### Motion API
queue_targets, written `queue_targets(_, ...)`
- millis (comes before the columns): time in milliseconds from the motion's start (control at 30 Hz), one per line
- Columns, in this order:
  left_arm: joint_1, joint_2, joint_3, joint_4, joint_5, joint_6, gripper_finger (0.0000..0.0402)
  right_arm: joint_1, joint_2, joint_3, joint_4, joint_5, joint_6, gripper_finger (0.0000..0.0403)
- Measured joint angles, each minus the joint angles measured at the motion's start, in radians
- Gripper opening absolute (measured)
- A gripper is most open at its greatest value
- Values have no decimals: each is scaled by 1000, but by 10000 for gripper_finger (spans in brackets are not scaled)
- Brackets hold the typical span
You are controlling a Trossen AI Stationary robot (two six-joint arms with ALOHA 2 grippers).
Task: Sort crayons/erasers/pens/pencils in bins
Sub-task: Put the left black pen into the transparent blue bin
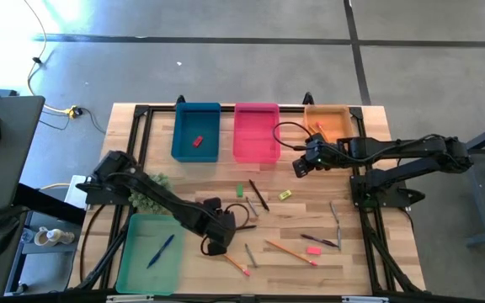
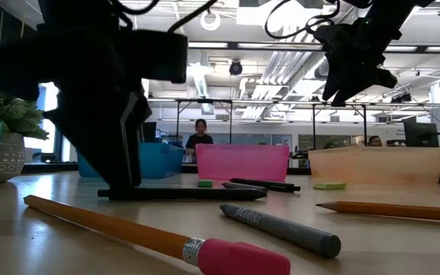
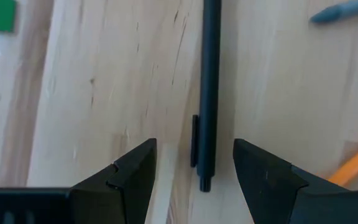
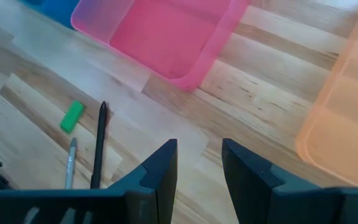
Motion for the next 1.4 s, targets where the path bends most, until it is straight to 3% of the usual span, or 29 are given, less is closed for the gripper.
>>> queue_targets(300,5,30,3,3,0,-1,189,0,0,0,-7,0,4,118)
queue_targets(667,19,33,2,10,25,33,65,0,0,0,-7,0,4,118)
queue_targets(867,24,33,2,6,63,34,19,0,0,0,-7,0,-1,119)
queue_targets(1400,21,-75,-3,-33,86,12,11,0,0,0,-7,-5,-24,118)
